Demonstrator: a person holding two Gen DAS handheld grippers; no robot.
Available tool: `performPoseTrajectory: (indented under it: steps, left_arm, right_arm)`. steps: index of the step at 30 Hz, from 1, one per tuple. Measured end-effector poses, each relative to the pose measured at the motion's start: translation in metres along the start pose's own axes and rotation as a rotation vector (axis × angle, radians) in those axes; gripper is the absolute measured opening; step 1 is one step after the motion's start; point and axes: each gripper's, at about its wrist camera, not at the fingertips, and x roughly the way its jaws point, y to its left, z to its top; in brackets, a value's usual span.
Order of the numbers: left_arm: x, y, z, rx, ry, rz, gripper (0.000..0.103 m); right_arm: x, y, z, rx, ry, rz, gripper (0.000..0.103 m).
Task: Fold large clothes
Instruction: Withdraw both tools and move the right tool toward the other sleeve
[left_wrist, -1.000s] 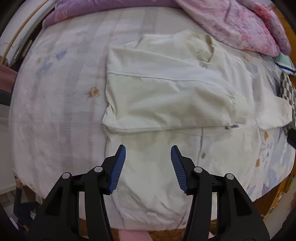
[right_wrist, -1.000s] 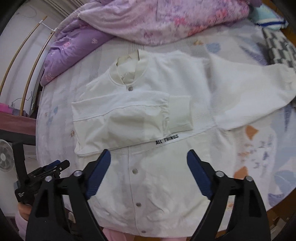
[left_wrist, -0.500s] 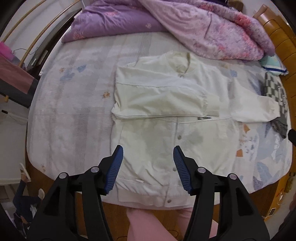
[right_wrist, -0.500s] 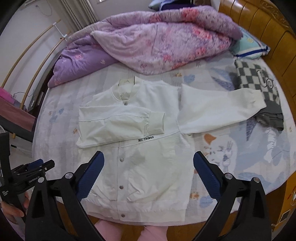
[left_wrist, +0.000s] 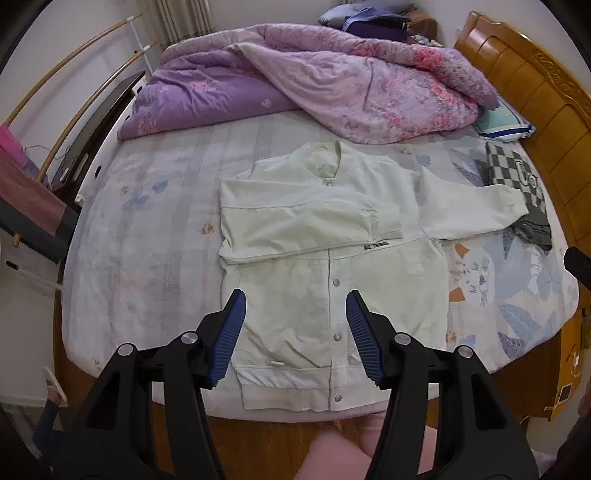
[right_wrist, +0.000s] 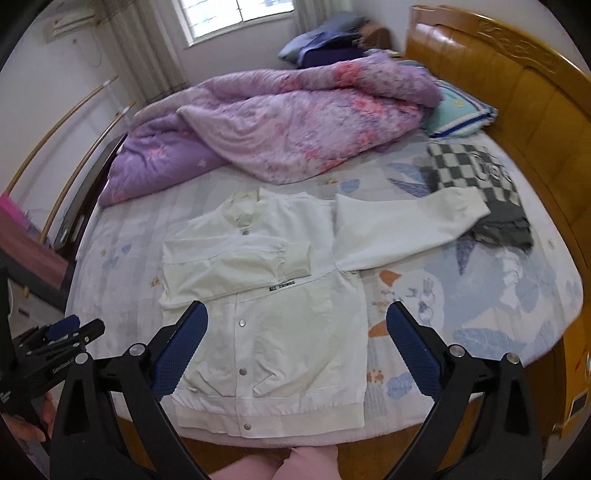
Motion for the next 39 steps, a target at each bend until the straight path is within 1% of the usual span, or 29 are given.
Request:
performPoseTrajectory:
  steps: [3, 7, 11, 17, 20, 24, 29, 30, 32, 33, 35, 39]
  left_arm:
    - [-0.011, -0.002, -0.008, 0.037, -0.023, -0.025, 0.058]
    - [-0.024, -0.003, -0.019, 0.051, -0.047, -0.058, 0.058]
    - [-0.030, -0.009, -0.027, 0.078, -0.052, -0.077, 0.058]
    - [-0.036, -0.026, -0.028, 0.107, -0.067, -0.102, 0.058]
    - [-0.034, -0.040, -0.025, 0.131, -0.076, -0.096, 0.058]
    - [-0.025, -0.063, -0.013, 0.144, -0.069, -0.099, 0.058]
    - [-0.006, -0.098, 0.013, 0.146, -0.052, -0.064, 0.058]
    - [0.000, -0.108, 0.021, 0.138, -0.038, -0.060, 0.058]
    - [0.008, -0.125, 0.032, 0.138, -0.020, -0.065, 0.058]
    - [0.015, -0.137, 0.040, 0.147, -0.010, -0.053, 0.058]
    - [0.028, -0.158, 0.054, 0.150, 0.007, -0.033, 0.058]
    - [0.056, -0.194, 0.074, 0.156, 0.073, -0.017, 0.058]
  right_arm:
    - [-0.019, -0.006, -0.013, 0.048, -0.033, -0.031, 0.094]
    - [-0.046, -0.017, -0.032, 0.100, -0.082, -0.056, 0.094]
    - [-0.063, -0.032, -0.047, 0.145, -0.090, -0.090, 0.094]
    - [-0.076, -0.067, -0.056, 0.244, -0.120, -0.116, 0.094]
    - [-0.076, -0.084, -0.055, 0.277, -0.126, -0.128, 0.094]
    - [-0.068, -0.117, -0.044, 0.317, -0.127, -0.139, 0.094]
    - [-0.043, -0.160, -0.018, 0.330, -0.096, -0.135, 0.094]
    - [-0.035, -0.171, -0.009, 0.337, -0.077, -0.126, 0.094]
    - [-0.021, -0.187, 0.002, 0.345, -0.067, -0.085, 0.094]
    - [-0.015, -0.193, 0.008, 0.342, -0.062, -0.076, 0.094]
    - [0.002, -0.209, 0.021, 0.336, -0.048, -0.083, 0.094]
    - [0.030, -0.244, 0.044, 0.355, -0.047, -0.053, 0.094]
